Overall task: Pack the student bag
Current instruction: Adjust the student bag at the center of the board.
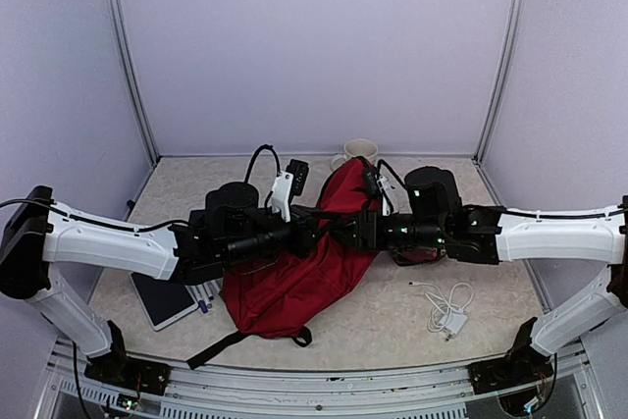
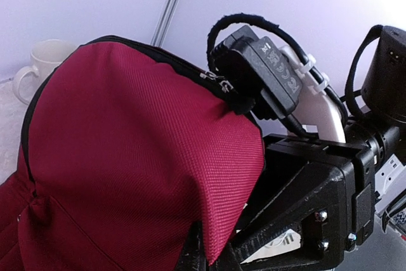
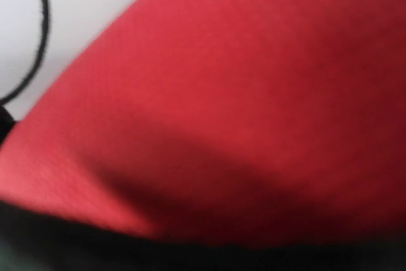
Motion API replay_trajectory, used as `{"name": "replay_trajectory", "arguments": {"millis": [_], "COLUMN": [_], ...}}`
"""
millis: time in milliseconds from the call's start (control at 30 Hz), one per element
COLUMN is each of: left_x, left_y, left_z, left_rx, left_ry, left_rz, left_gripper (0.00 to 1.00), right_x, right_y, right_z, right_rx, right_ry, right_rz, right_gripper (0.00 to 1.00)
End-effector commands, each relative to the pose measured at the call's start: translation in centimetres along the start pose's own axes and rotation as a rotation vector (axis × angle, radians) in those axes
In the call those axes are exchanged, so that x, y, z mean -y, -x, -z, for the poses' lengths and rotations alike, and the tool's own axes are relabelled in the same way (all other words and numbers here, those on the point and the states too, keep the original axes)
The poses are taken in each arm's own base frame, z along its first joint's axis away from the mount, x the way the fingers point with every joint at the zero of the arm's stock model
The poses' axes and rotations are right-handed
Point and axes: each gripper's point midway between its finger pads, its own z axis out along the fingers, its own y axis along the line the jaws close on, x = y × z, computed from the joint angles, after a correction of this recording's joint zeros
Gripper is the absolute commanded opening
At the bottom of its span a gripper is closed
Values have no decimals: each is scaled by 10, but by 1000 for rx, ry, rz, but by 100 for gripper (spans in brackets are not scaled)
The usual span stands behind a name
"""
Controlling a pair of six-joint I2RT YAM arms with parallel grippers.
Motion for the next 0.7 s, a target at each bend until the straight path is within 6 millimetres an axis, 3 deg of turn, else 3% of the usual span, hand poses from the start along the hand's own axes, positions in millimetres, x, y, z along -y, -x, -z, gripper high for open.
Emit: {"name": "replay_trajectory", "arguments": {"millis": [0, 67, 233, 500, 600, 667], "left_x": [54, 55, 52, 29, 18, 15], "left_y": [42, 43, 46, 50, 52, 52], "left_z": [11, 13, 16, 30, 34, 36], "left_rx": [144, 149, 155, 166, 165, 160], "left_ry": [-227, -238, -234, -140, -97, -79], "left_rz": [23, 24, 9, -18, -25, -37], "left_gripper": [0, 0, 0, 0, 0, 0], "right_x": [-17, -6, 19, 68, 69, 59], "right_y": [25, 24, 26, 26, 17, 12], "right_z": [1, 1, 8, 33, 39, 43], "right_rx": [81, 74, 77, 68, 26, 7], "right_ry": [115, 62, -10, -96, -39, 22], "right_rz": [21, 30, 23, 69, 165, 296], "right_gripper": [47, 30, 0, 0, 0, 0]}}
